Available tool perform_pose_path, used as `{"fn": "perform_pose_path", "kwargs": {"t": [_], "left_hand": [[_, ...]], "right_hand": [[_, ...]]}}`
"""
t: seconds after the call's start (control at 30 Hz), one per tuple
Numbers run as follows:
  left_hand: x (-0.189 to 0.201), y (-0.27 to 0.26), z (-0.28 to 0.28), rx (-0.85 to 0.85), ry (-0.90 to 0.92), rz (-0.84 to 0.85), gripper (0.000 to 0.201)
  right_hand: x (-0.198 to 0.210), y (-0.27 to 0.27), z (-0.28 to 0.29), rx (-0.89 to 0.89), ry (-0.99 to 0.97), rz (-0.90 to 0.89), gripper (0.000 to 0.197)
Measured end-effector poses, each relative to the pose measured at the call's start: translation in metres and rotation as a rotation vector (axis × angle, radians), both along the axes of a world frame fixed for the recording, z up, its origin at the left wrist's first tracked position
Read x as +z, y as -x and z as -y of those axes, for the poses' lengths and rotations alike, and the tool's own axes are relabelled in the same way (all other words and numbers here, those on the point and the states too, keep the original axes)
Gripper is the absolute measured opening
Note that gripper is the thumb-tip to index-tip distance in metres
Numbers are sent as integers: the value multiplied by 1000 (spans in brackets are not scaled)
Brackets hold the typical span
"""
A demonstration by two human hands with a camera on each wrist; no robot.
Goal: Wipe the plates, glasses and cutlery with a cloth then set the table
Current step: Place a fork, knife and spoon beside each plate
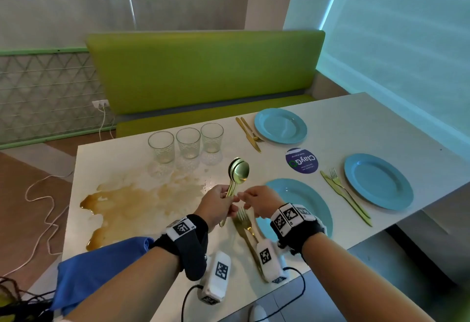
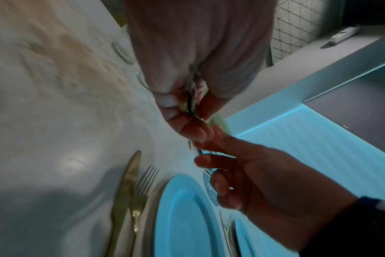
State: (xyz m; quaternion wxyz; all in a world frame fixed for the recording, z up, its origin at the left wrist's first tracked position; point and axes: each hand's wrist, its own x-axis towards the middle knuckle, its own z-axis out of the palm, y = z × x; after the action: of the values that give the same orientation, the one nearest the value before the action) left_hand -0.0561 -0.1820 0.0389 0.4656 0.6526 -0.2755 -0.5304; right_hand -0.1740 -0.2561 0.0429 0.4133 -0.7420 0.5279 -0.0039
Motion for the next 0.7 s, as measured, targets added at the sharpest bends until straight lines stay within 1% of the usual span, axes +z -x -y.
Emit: {"fn": "perform_pose_path", "kwargs": {"t": [0.1,0.2,0.37,0.53,0.7], "left_hand": [[9,9,7,-60,35,-29,21],[15,23,17,-116,77,-45,18],[19,43,47,-135,87,-25,15],[11,67,96,-91,21,7,16],[-1,95,152,10,-90,29,16]], "right_hand": [[13,8,6,-57,-12,73,22],[21,20,14,-96,-20,108,20],[25,42,44,-199,-73,202,9],[17,72,95,-310,-124,295,19],[5,128,171,-410,-137,253,24]]}}
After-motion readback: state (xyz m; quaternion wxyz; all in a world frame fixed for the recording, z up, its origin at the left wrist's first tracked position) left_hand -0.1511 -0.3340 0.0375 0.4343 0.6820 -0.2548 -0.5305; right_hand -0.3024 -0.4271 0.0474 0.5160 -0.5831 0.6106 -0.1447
